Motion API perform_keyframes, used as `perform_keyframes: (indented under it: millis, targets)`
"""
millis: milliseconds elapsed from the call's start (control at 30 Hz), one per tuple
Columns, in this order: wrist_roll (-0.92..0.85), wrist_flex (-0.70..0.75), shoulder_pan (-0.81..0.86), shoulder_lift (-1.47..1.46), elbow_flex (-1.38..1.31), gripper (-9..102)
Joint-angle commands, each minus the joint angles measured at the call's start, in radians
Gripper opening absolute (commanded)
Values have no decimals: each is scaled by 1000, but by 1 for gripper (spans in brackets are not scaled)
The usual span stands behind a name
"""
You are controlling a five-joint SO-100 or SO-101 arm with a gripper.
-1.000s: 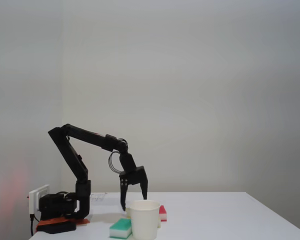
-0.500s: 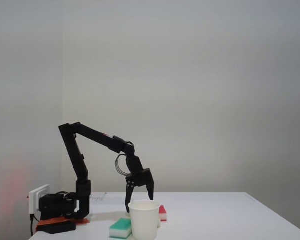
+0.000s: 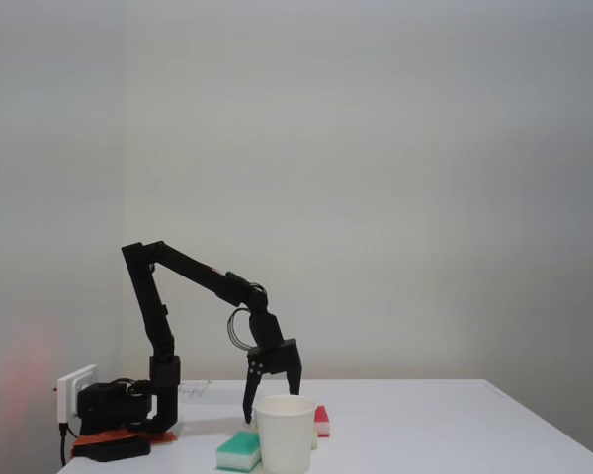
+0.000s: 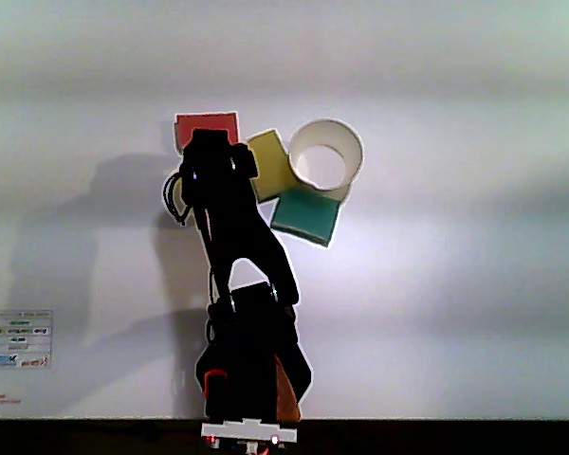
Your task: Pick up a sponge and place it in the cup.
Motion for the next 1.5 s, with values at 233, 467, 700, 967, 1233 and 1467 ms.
perform_keyframes:
  millis: [233, 467, 700, 967, 1233, 1467]
  targets:
    - [48, -41, -9, -40, 31, 31]
    - [100, -64, -9, -58, 40, 14]
    - [138, -64, -2, -58, 40, 0]
    - [190, -66, 8, -17, 38, 0]
    - [153, -40, 5, 97, -28, 0]
    - [169, 74, 8, 130, -213, 0]
